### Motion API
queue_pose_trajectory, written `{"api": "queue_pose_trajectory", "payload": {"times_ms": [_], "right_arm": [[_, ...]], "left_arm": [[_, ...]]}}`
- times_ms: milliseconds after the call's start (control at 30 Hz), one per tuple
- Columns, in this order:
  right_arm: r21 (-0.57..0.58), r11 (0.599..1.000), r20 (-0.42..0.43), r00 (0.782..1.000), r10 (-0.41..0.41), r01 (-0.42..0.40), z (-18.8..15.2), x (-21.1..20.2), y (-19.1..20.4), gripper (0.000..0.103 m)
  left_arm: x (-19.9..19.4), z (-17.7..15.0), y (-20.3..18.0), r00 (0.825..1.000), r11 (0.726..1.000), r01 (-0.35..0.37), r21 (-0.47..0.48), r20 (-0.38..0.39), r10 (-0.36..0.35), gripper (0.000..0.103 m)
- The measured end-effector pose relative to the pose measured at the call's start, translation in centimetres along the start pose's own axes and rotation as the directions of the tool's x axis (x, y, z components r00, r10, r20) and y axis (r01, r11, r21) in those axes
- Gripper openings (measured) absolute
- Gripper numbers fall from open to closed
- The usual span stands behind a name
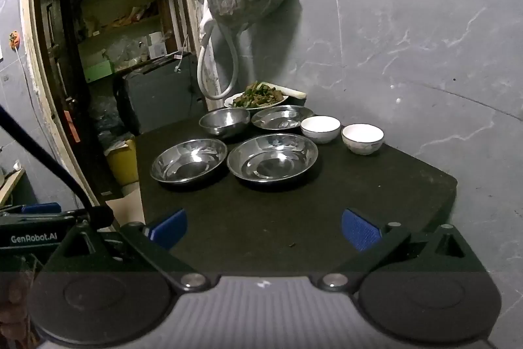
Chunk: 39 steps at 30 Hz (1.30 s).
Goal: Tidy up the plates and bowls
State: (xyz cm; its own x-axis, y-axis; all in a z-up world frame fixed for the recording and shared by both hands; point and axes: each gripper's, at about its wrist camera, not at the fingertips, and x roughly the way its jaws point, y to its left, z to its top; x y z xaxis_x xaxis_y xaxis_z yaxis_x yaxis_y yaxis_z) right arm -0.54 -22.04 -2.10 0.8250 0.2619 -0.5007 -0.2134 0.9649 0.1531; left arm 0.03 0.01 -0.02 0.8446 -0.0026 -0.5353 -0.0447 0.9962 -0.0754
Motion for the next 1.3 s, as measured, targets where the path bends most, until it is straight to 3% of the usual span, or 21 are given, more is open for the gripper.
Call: {"api": "queue_pose_trajectory", "payload": {"times_ms": [1300], "right_arm": [[-0.010, 1.000, 0.006, 1.000, -0.003, 0.003, -0.16, -0.43, 0.04, 0.103]], "left_arm": [[0.41, -0.04, -0.55, 1.000, 1.000, -0.007, 0.015, 0.004, 0.007, 0.102]]}}
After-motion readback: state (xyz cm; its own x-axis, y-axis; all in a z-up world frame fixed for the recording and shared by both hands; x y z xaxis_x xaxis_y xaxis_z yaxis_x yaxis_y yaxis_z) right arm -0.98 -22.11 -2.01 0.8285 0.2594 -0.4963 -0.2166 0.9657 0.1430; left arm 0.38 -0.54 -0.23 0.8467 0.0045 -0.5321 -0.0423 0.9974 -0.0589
